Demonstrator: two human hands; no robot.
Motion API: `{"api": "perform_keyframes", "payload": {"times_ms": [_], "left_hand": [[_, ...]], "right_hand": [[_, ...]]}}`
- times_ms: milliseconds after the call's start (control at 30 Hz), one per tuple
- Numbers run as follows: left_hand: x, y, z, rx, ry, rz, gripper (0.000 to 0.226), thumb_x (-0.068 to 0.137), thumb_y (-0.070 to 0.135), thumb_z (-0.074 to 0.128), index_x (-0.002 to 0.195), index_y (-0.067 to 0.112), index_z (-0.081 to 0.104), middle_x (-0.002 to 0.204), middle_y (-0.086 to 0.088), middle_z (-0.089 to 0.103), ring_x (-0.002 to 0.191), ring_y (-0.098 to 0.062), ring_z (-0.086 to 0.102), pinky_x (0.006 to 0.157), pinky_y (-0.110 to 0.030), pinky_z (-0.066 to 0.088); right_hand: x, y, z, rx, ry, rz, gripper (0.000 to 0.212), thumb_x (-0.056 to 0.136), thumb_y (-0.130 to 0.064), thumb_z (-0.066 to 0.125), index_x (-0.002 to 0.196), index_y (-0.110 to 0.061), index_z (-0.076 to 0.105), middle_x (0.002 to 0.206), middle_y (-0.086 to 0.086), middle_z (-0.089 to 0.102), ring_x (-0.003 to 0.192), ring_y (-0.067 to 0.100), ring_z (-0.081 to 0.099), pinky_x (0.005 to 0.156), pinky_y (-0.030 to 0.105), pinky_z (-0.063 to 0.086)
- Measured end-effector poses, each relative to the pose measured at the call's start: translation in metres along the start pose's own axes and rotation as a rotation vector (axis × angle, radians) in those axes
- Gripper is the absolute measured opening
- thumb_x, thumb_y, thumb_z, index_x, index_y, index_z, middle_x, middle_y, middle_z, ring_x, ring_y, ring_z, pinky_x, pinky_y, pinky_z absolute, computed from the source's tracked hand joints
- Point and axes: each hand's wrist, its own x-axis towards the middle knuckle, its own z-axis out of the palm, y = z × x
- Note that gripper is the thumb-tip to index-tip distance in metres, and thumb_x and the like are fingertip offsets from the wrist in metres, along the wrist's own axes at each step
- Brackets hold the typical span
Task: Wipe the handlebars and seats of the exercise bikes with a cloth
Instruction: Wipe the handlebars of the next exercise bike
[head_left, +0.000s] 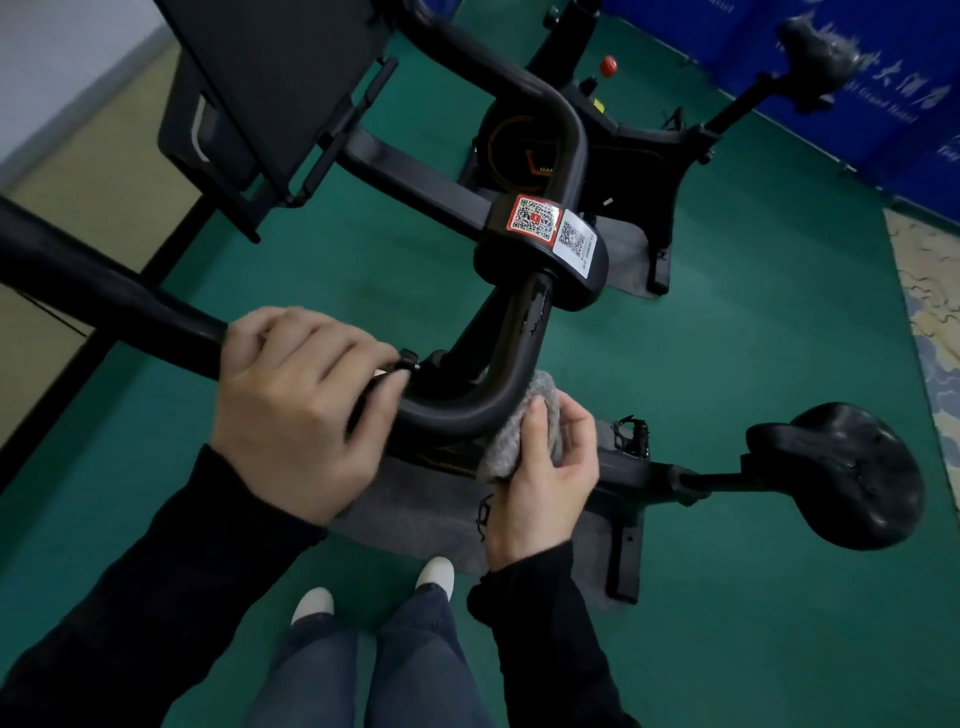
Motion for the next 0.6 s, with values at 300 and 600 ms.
{"api": "perform_keyframes", "payload": {"times_ms": [300,600], "left_hand": [[0.014,0.051,0.028,-0.039,-0.215,0.003,0.034,0.089,0.042,0.052,0.090,0.013,0.069,0.076,-0.002,0.065,0.077,-0.026,0.060,0.079,-0.039,0.042],[0.012,0.051,0.030,-0.035,-0.175,-0.002,0.032,0.087,0.043,0.056,0.087,0.014,0.069,0.072,0.001,0.064,0.073,-0.024,0.059,0.074,-0.036,0.039]], "right_hand": [[0.012,-0.023,-0.001,-0.395,-0.143,-0.503,0.016,0.081,-0.004,0.068,0.087,-0.019,0.066,0.094,0.010,0.061,0.093,0.019,0.061,0.086,0.027,0.049],[0.048,-0.042,0.011,-0.615,-0.336,-0.699,0.005,0.081,-0.003,0.073,0.086,-0.002,0.071,0.095,0.008,0.065,0.094,0.022,0.063,0.084,0.032,0.051]]}}
